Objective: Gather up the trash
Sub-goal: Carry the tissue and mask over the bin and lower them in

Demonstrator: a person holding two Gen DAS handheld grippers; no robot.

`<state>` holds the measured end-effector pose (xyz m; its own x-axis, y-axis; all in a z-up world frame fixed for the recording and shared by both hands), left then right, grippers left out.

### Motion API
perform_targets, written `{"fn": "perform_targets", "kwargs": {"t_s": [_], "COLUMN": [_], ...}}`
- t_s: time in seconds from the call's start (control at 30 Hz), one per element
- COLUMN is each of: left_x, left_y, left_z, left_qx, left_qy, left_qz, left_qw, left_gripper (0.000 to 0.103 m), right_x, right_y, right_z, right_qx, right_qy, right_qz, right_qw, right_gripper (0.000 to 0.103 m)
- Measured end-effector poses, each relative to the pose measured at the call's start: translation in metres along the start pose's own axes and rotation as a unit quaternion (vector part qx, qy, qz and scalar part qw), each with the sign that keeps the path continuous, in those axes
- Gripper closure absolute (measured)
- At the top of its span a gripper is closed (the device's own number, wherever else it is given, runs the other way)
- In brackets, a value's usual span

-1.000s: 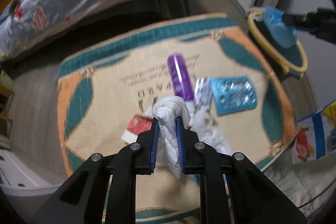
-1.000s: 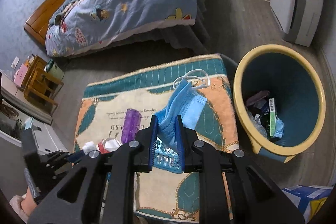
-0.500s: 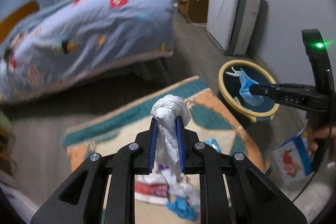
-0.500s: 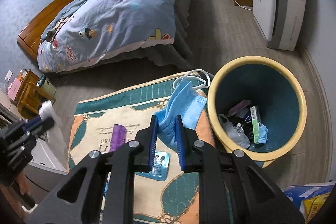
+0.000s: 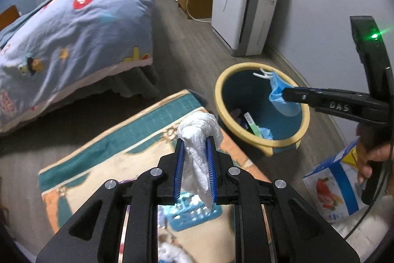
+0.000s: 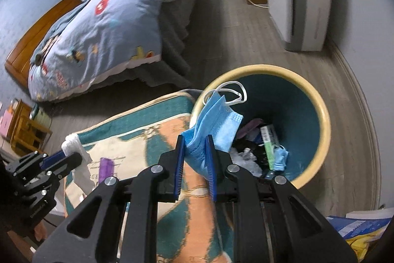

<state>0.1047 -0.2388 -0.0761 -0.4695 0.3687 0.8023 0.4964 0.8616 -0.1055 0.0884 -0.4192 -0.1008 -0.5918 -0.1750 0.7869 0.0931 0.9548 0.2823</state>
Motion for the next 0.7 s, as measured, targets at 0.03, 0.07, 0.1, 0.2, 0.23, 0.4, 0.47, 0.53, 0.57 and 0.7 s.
{"fn": "perform_targets", "kwargs": {"t_s": [0.03,0.07,0.1,0.2,0.23,0.4,0.47,0.53,0.57,0.7], "left_x": [-0.006,-0.010,-0.015,-0.023,-0.027,-0.046,-0.051,-0.056,-0.058,-0.066], "left_y": [-0.004,-0.006,-0.010,-0.020,-0.023,-0.043,-0.051,-0.059,-0.062,-0.073], "left_z": [-0.002,-0.001,-0.002,-0.004,-0.005,-0.005,-0.004,-0.004,-0.004,-0.003], "left_qx": [-0.001,-0.001,0.000,-0.002,-0.002,-0.011,-0.021,-0.026,-0.027,-0.039], "left_qy": [0.004,0.006,0.009,0.011,0.012,0.020,0.020,0.019,0.019,0.018], "left_qz": [0.001,0.003,0.005,0.007,0.008,0.015,0.014,0.018,0.021,0.021], "left_qw": [1.0000,1.0000,0.9999,0.9999,0.9999,0.9996,0.9995,0.9993,0.9992,0.9989], "left_gripper": [0.085,0.085,0.085,0.085,0.085,0.085,0.085,0.085,0.085,0.085], "right_x": [0.000,0.000,0.001,0.003,0.004,0.001,-0.004,-0.007,-0.008,-0.014], "right_y": [-0.007,-0.013,-0.018,-0.035,-0.041,-0.066,-0.074,-0.085,-0.087,-0.102], "right_z": [0.001,0.002,0.002,0.003,0.003,0.010,0.012,0.014,0.015,0.020], "right_qx": [-0.006,-0.011,-0.013,-0.025,-0.030,-0.052,-0.059,-0.071,-0.076,-0.096], "right_qy": [0.000,0.000,-0.001,-0.005,-0.007,0.000,0.007,0.009,0.010,0.017], "right_qz": [0.002,0.003,0.004,0.012,0.014,0.027,0.030,0.037,0.039,0.047], "right_qw": [1.000,1.000,1.000,1.000,0.999,0.998,0.998,0.997,0.996,0.994], "right_gripper": [0.087,0.087,0.086,0.086,0.086,0.086,0.086,0.086,0.086,0.086]}}
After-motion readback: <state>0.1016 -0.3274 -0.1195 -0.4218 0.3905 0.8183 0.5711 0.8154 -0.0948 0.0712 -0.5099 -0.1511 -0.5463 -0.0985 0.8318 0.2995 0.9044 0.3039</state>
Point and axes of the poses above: each gripper's, at about its wrist camera, not at the fingertips, and x roughly against the way its jaws point, y to its left, z to its underside, the point moved 5 cm from there along -x, roughly the way its jaws point, and after that the axes turned 8 degrees about x, right-handed, at the moved point
